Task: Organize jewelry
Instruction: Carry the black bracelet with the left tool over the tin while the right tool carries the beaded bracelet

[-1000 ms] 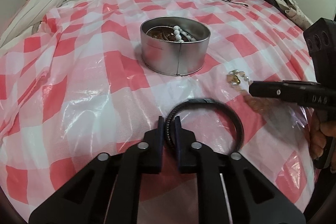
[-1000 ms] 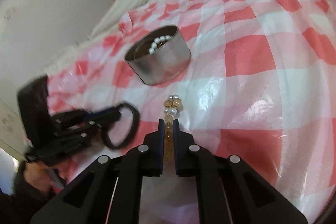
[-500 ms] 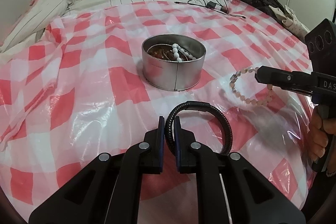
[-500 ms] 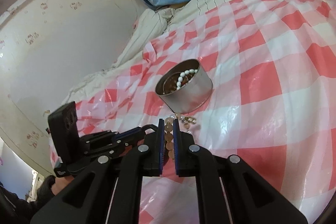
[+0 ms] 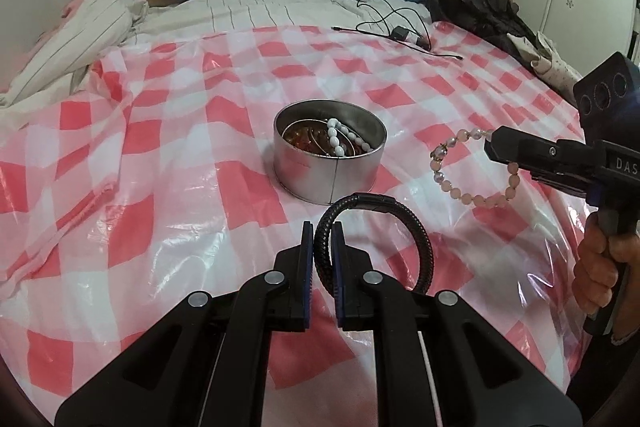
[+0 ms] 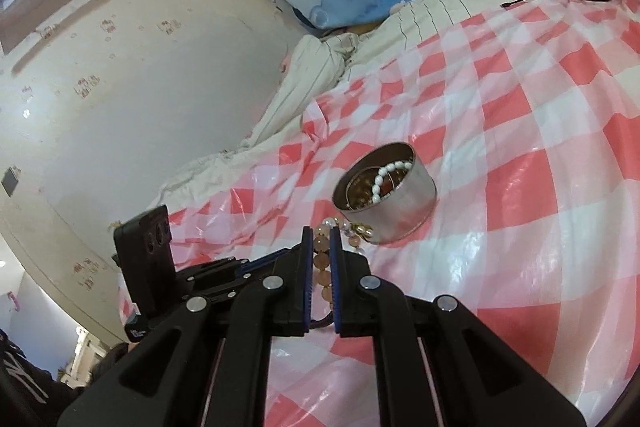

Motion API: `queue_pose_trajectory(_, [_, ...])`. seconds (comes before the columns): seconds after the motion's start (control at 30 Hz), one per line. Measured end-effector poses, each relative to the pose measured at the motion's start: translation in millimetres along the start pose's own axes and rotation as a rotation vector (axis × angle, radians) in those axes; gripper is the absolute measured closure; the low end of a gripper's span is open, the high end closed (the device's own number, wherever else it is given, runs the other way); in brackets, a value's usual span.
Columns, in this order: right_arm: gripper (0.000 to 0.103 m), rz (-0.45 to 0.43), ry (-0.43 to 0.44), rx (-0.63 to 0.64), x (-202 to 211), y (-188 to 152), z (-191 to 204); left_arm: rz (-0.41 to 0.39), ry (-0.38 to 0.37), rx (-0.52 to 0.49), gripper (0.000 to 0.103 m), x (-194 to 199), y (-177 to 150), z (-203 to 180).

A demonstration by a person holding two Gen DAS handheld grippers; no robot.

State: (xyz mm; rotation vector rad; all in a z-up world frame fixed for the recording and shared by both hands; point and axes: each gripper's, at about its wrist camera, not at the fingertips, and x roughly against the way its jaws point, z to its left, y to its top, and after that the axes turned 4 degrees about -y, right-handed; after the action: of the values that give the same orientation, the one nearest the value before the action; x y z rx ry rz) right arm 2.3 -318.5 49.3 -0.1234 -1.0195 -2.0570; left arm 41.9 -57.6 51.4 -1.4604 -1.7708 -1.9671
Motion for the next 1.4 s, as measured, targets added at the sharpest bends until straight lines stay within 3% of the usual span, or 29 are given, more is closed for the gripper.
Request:
queue_pose_trajectory(0.6, [0.094,0.04,0.028,0.035,-18.7,15.2,13.0,-0.039,0.065,-0.064,0.095,13.7,11.2,-5.9])
queue_pose_trajectory(1.4, [0.094,0.024,0.033,0.119,-37.3,75.4,20.9,-0.078,0.04,-0.044,0.095,-5.4,68.4,7.8])
